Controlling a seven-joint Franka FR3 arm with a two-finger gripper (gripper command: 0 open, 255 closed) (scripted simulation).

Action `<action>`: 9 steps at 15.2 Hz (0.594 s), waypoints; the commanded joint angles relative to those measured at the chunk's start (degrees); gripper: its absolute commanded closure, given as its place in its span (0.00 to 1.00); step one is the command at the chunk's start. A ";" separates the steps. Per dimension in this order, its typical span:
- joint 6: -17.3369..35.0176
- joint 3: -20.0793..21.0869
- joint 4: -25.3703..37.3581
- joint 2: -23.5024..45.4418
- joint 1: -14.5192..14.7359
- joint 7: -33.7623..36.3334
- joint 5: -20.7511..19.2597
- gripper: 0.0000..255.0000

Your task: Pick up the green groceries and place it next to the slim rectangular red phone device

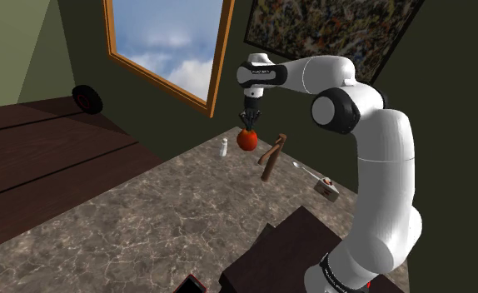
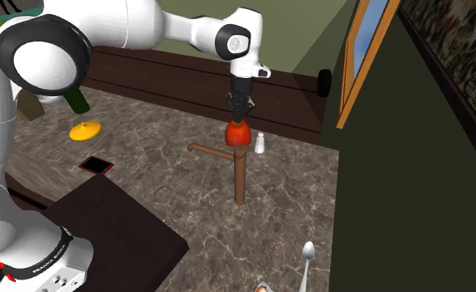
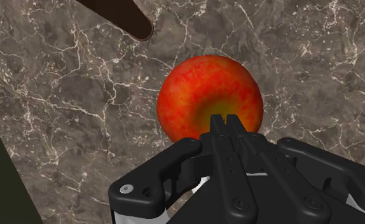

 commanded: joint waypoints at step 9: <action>5.57 2.79 -17.34 -11.51 9.05 11.06 -0.90 1.00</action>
